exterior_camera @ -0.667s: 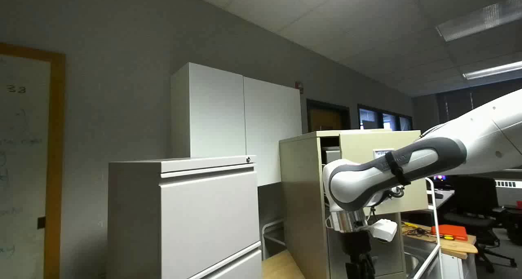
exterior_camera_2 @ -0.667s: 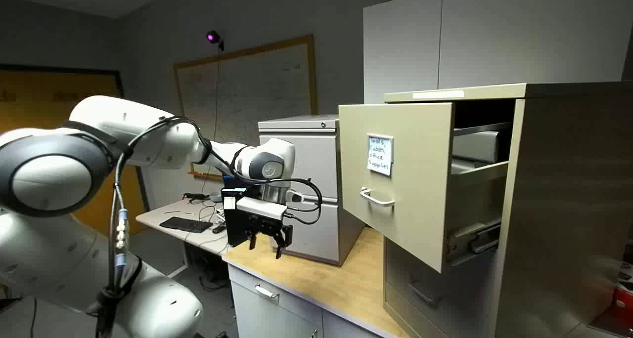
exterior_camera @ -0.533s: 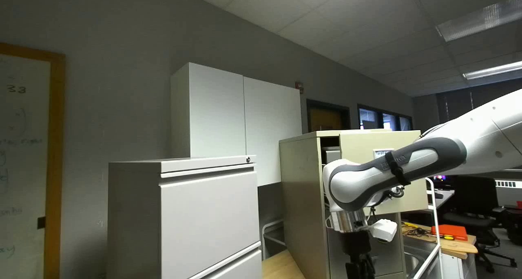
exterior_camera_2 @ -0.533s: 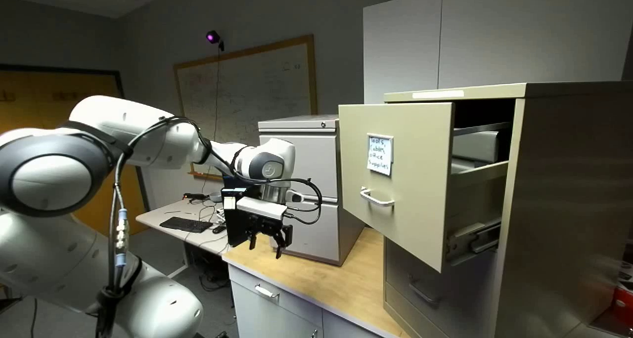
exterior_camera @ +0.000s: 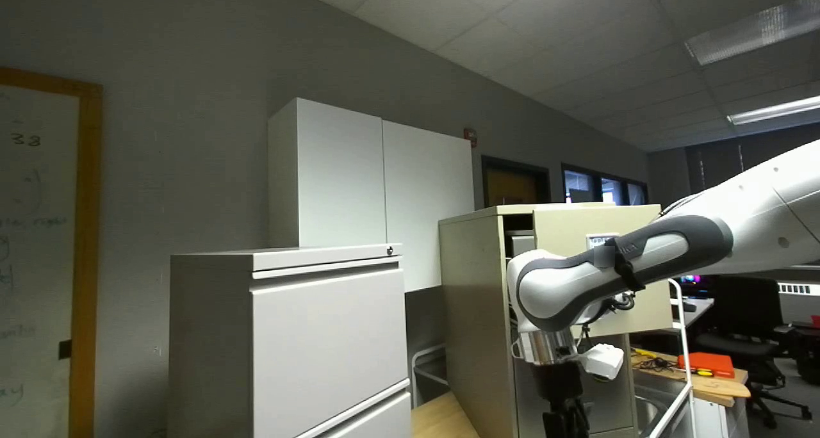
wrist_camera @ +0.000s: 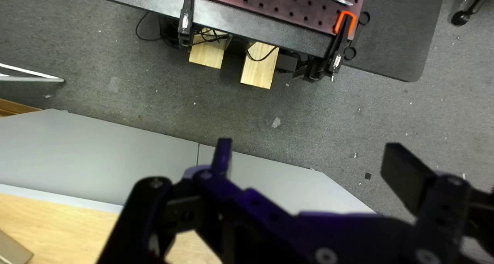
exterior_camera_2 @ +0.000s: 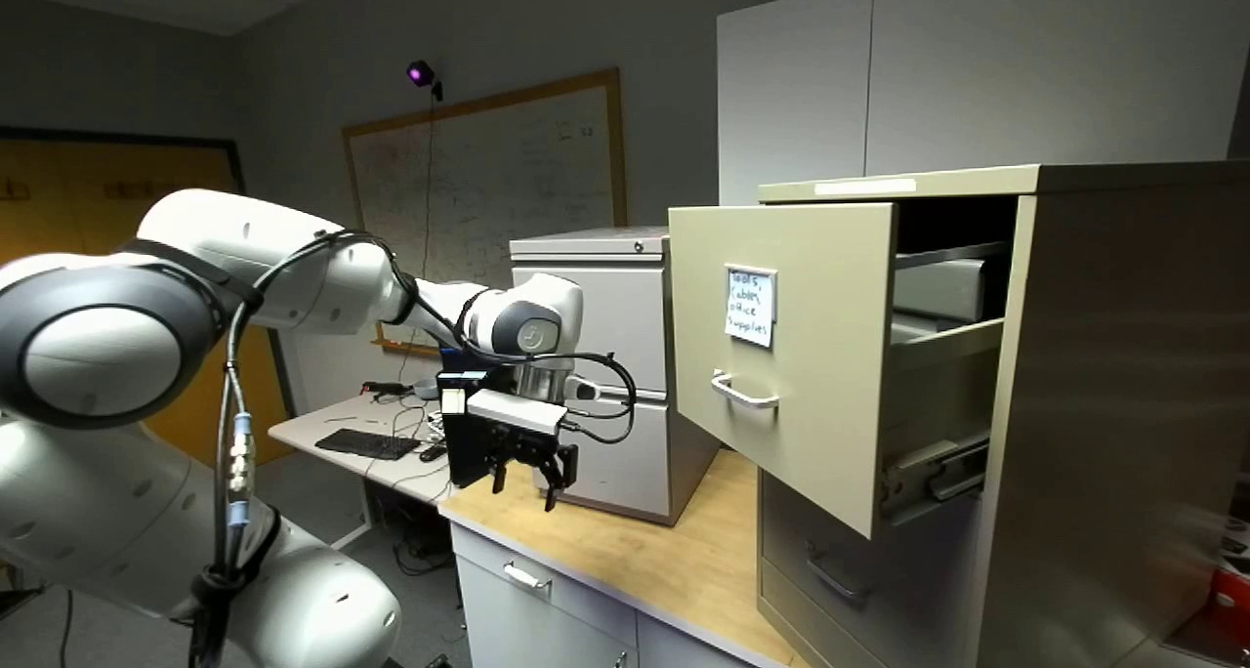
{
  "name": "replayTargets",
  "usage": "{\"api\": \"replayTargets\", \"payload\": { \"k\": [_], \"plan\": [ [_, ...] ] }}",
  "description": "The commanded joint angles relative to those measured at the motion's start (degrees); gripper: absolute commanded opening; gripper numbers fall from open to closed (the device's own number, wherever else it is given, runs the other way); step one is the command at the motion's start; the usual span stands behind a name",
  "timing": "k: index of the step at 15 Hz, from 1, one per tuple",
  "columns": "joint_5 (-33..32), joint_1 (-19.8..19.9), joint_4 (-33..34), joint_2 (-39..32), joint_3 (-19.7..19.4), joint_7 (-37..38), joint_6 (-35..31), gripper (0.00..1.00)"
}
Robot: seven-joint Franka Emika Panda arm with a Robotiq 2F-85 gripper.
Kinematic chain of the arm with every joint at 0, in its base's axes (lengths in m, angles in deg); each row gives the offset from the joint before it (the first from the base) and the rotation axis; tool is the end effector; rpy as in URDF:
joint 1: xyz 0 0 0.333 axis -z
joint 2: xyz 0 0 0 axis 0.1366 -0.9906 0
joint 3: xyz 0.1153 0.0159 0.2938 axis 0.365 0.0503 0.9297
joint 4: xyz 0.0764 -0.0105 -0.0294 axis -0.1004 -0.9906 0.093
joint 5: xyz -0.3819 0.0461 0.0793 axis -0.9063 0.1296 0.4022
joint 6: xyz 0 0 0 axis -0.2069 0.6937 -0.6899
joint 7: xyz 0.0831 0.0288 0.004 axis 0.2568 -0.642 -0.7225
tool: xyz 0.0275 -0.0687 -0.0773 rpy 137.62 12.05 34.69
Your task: Close the open drawer
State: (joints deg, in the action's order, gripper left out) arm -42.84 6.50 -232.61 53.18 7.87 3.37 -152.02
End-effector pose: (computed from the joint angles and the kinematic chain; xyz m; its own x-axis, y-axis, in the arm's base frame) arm 0.3466 -0.0329 0.4385 0.9426 0.2503 -0.2211 0.2233 -0.9646 -0.1402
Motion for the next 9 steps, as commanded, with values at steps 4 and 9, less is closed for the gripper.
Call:
{"api": "replayTargets", "payload": {
  "k": [4, 9],
  "plan": [
    [-0.02, 1.60, 0.29, 1.16, 0.98, 4.17, 0.68, 1.00],
    [1.34, 4.52, -0.46, 5.19, 1.80, 14.97, -0.24, 1.00]
  ]
}}
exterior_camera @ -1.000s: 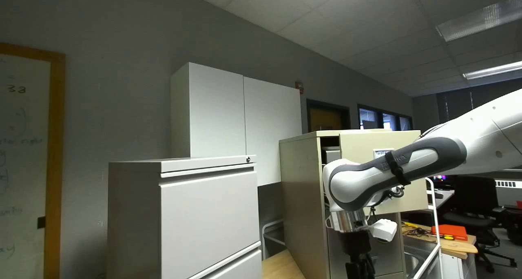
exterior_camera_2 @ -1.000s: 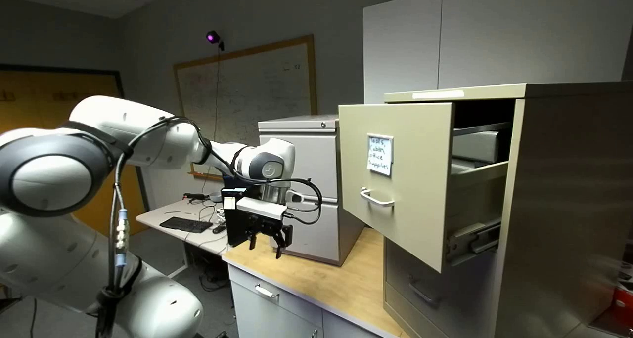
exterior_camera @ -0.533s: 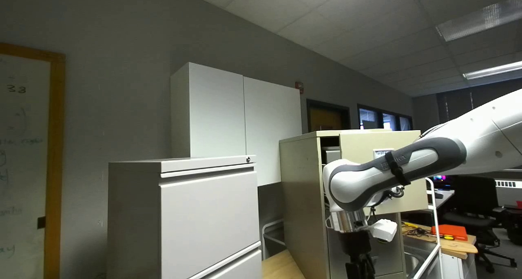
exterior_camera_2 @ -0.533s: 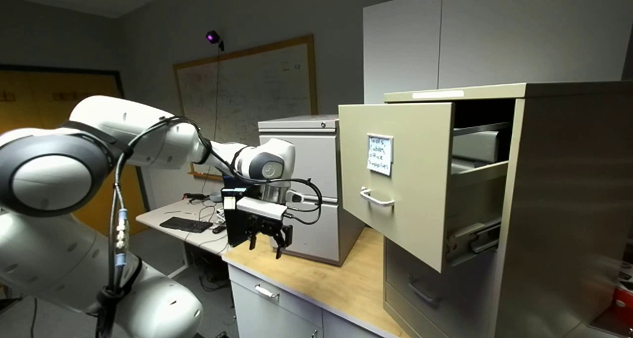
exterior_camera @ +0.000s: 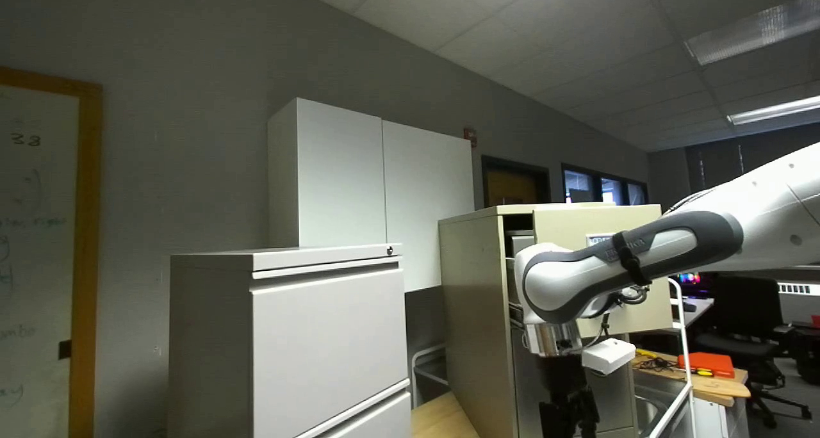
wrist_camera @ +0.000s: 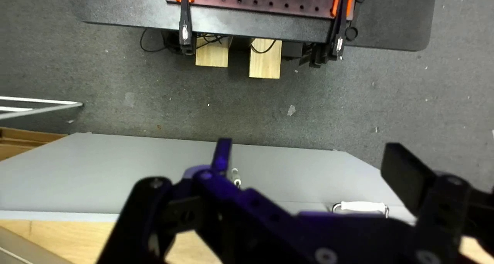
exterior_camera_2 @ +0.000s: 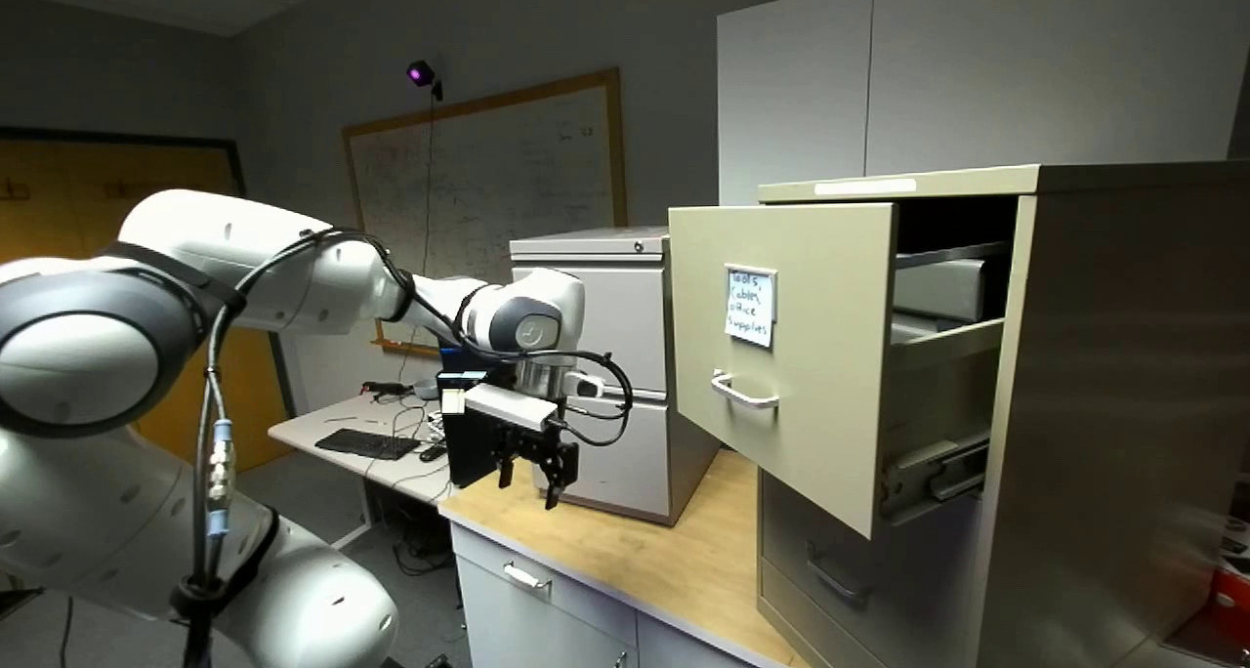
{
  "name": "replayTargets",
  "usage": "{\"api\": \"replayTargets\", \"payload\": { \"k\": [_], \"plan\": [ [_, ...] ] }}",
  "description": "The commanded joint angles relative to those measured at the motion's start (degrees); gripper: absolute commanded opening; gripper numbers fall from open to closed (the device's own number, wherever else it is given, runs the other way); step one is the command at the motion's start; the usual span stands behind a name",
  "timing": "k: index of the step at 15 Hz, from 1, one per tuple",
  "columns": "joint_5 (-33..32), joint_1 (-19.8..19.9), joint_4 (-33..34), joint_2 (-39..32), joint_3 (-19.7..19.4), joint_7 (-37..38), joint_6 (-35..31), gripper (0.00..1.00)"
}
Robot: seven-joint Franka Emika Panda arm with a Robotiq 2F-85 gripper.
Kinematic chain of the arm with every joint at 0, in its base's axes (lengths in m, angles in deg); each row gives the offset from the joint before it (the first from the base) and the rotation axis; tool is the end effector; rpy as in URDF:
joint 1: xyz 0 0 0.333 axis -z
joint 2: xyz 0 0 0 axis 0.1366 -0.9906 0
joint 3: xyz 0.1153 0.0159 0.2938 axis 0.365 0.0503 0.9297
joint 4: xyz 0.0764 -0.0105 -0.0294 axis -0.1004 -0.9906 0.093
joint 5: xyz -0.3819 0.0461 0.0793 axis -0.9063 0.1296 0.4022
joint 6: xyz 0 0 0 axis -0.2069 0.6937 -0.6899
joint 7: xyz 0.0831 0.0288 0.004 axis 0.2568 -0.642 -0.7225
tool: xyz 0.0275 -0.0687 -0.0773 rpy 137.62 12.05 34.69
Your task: Close the open drawer
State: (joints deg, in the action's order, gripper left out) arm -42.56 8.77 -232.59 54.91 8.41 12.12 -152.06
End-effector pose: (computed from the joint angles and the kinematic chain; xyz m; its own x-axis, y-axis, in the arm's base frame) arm 0.3422 -0.0429 0.4493 0.9755 0.0678 -0.2093 0.0471 -0.9936 -0.1024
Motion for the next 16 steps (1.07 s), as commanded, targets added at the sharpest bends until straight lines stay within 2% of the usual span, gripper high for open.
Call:
{"api": "replayTargets", "payload": {
  "k": [1, 3, 4, 6, 14, 15, 16],
  "plan": [
    [1.42, 2.95, -0.67, 4.72, 1.20, 8.26, -0.23, 1.00],
    [1.93, 4.45, -1.17, 7.35, 1.06, 11.87, -0.68, 0.97],
    [2.12, 5.28, -1.42, 8.64, 0.97, 13.41, -1.02, 0.74],
    [2.15, 7.07, -1.97, 11.31, 0.99, 16.29, -2.13, 0.70],
    [1.57, 14.31, -4.41, 20.80, 2.16, 27.10, -10.74, 0.07],
    [1.68, 15.19, -4.46, 22.03, 2.16, 28.41, -11.59, 0.01],
    [1.78, 16.08, -4.50, 22.90, 2.11, 29.68, -12.58, 0.00]
  ]
}}
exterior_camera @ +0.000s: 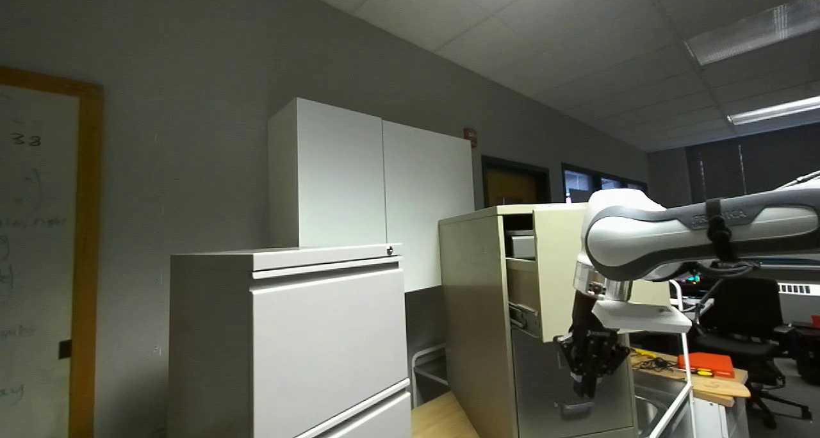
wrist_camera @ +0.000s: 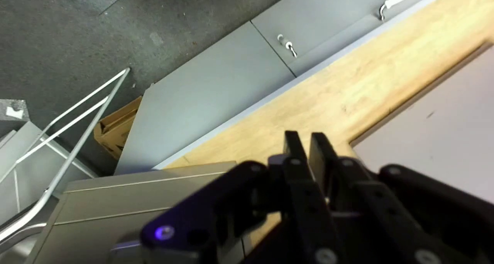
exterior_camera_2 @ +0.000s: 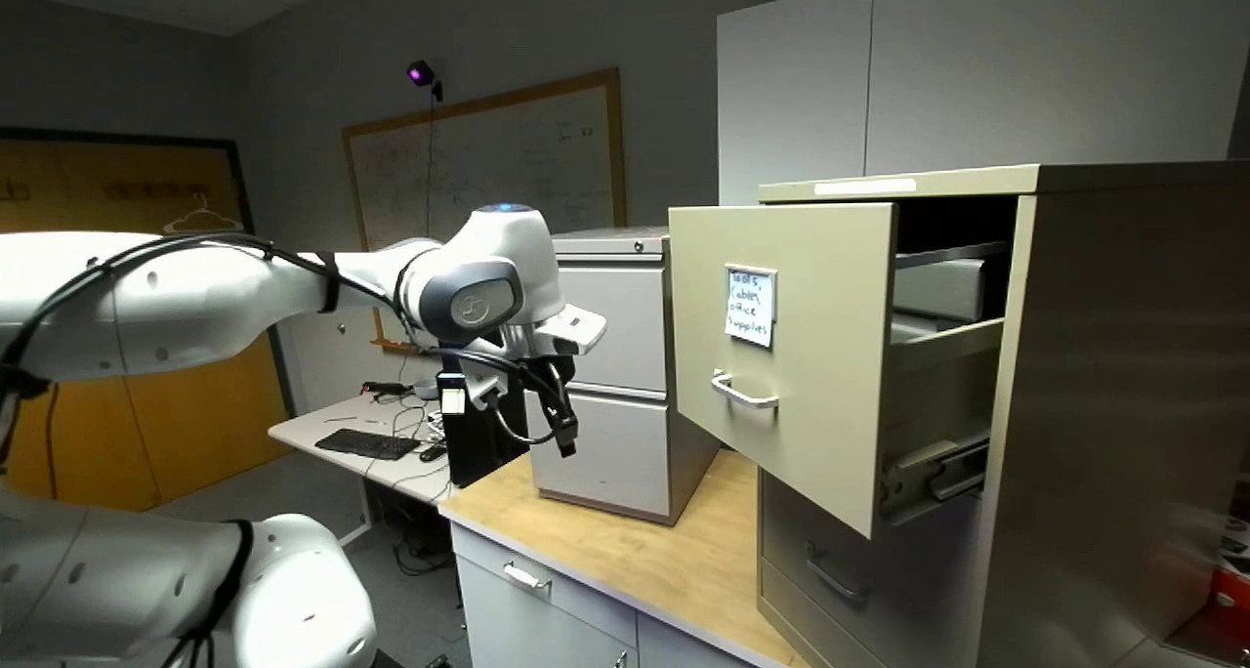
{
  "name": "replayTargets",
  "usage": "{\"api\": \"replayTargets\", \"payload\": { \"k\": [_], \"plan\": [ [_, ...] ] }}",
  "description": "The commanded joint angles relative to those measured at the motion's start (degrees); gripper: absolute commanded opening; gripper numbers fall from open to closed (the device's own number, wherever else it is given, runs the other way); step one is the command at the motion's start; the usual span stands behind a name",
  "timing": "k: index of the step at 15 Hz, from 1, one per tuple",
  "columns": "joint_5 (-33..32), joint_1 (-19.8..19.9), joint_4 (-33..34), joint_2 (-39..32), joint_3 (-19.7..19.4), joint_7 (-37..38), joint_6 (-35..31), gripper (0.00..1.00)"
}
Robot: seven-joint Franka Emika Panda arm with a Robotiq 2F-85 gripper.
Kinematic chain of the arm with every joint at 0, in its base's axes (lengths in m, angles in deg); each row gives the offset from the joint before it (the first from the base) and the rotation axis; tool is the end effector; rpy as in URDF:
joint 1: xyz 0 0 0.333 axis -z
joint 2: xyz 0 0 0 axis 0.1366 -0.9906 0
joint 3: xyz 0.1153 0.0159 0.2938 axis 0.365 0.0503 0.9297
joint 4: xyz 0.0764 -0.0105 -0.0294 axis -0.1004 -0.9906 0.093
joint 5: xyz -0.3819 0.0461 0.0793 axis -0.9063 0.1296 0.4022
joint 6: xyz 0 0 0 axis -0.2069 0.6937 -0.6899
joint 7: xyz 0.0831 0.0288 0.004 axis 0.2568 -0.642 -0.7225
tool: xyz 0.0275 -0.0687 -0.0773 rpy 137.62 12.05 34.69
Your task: Close the open drawer
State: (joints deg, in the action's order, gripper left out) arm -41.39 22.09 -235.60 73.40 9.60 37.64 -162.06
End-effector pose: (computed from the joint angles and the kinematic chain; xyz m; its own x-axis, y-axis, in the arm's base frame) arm 0.2860 -0.1025 0.5449 0.8026 -0.5684 0.1811 -0.5475 -0.8224 -0.1548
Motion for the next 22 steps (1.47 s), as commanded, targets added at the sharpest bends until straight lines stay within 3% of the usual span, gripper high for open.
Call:
{"api": "replayTargets", "payload": {
  "k": [1, 6, 12, 18, 22],
  "plan": [
    [0.66, 3.61, -1.32, 5.41, 0.99, 5.44, -3.51, 0.00],
    [-0.97, 8.15, -0.63, 6.18, 2.11, 9.22, -15.34, 0.00],
    [-4.79, 16.32, 3.01, -2.37, 4.42, 12.20, -35.02, 0.00],
    [-6.04, 23.75, 6.76, -7.47, 5.95, 13.17, -41.21, 0.00],
    [-4.96, 24.52, 8.03, -7.98, 6.37, 13.22, -43.77, 0.00]
  ]
}}
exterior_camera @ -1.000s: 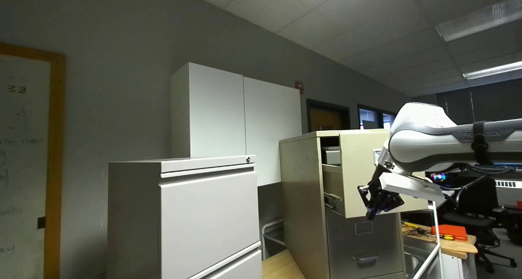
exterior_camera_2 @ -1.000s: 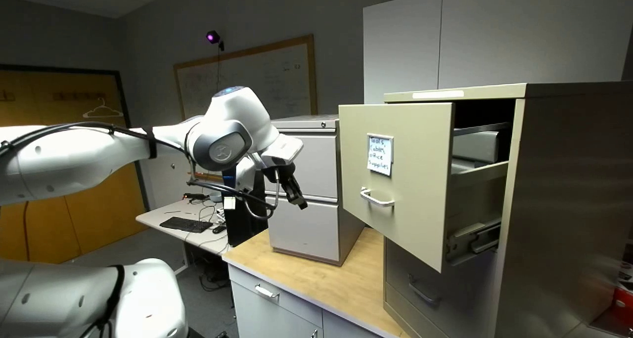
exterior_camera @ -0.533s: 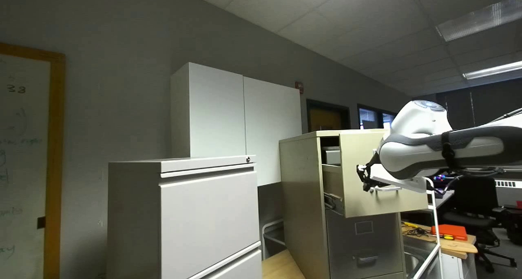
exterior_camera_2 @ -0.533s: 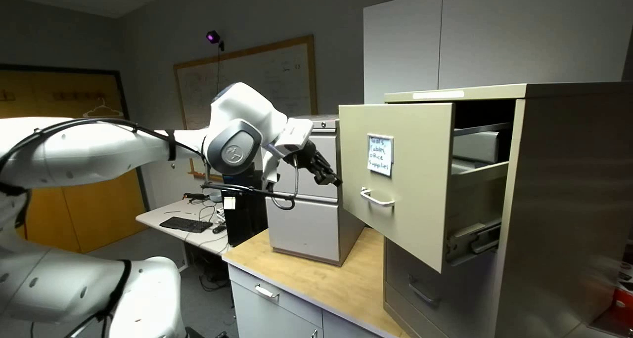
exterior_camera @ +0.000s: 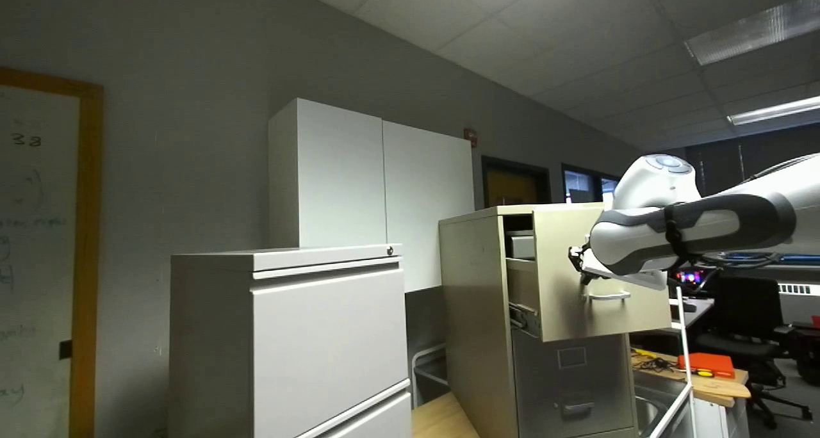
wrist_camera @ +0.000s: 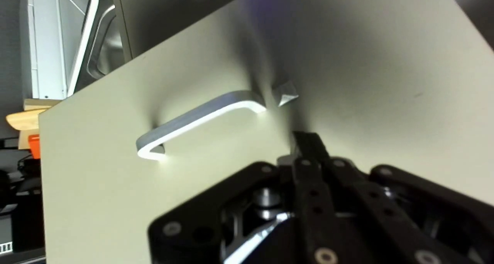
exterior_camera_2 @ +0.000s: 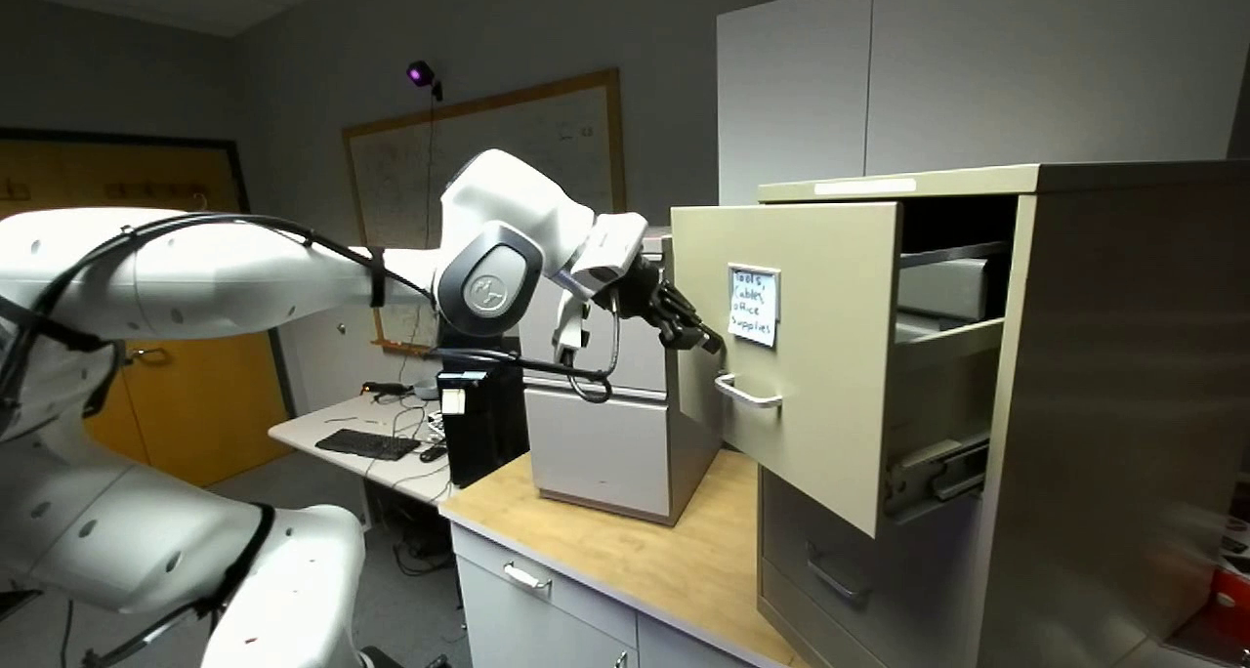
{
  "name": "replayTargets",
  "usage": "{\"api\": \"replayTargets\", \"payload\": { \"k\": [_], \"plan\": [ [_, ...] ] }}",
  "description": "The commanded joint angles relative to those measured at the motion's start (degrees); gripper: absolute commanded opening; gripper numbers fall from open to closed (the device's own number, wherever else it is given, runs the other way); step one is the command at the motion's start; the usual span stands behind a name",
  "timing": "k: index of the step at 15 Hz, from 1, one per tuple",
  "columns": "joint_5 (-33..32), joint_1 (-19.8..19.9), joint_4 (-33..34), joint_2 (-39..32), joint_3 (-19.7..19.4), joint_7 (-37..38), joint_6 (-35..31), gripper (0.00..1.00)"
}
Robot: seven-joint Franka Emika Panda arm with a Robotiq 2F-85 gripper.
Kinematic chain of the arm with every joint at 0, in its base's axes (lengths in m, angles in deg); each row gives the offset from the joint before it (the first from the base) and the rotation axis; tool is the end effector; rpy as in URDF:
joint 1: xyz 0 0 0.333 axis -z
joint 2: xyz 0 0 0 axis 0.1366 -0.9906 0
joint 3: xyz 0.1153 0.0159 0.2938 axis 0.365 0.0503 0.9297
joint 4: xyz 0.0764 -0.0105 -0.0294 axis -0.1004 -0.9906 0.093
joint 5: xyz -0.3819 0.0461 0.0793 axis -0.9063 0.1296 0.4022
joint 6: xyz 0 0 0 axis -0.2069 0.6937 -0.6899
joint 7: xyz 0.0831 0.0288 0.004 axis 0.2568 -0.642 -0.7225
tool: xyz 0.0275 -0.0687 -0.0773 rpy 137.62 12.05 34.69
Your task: Close the open drawer
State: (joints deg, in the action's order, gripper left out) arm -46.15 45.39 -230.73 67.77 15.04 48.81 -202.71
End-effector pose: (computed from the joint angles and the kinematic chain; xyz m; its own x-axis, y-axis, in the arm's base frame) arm 0.2876 -0.2151 0.6486 0.1796 -0.6587 0.7307 -0.7683 -0.5578 -0.3140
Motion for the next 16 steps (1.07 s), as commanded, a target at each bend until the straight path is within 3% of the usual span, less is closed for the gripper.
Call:
{"api": "replayTargets", "payload": {
  "k": [1, 8, 16],
  "plan": [
    [0.23, 1.02, 3.34, -2.73, 1.00, 2.18, -4.45, 0.00],
    [3.26, -1.03, 5.85, -8.19, 0.47, 0.86, -11.97, 0.00],
    [3.38, -2.37, 15.55, -18.23, -0.01, 0.50, -10.98, 0.00]
  ]
}}
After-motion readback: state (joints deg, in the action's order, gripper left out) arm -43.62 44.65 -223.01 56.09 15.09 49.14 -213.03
